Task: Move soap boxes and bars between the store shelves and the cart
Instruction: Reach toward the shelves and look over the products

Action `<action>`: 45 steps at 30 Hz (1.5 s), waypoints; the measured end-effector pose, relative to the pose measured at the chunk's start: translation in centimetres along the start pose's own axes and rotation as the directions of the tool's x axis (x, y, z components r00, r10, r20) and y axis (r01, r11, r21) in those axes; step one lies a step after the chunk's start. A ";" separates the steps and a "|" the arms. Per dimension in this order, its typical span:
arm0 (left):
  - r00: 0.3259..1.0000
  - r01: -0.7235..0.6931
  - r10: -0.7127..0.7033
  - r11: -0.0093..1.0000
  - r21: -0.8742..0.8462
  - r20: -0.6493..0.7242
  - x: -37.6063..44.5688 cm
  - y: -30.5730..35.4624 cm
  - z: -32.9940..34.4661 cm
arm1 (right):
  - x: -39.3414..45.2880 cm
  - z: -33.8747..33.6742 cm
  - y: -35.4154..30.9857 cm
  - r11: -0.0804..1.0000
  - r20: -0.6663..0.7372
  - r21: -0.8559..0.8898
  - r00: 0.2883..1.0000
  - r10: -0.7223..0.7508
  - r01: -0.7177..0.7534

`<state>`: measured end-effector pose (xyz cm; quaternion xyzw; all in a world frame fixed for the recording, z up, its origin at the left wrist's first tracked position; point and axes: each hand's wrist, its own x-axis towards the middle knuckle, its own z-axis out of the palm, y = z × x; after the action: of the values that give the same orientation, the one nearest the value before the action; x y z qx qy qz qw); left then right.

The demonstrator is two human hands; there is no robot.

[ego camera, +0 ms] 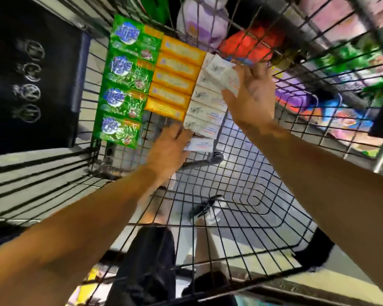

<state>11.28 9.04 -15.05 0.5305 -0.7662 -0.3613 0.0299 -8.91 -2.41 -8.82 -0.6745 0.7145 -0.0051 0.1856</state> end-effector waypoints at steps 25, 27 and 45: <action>0.956 -0.202 0.199 0.979 0.005 -0.214 -10.2 38.3 -18.0 | -34.2 -31.3 15.4 0.820 -0.287 0.558 0.898 0.335 -0.127; 0.931 -0.284 0.285 0.958 0.038 -0.227 -10.7 42.5 -18.4 | -37.5 -33.7 17.6 0.805 -0.369 0.588 0.858 0.357 -0.082; 0.572 -0.694 0.705 0.688 0.211 -0.419 -10.1 74.4 -21.4 | -52.6 -49.5 33.9 0.830 -0.652 0.556 0.598 0.467 -0.042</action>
<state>-34.02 19.41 47.66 0.2554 -0.8855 -0.1716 0.3482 -53.90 39.38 42.11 -0.4241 0.7903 -0.4414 0.0270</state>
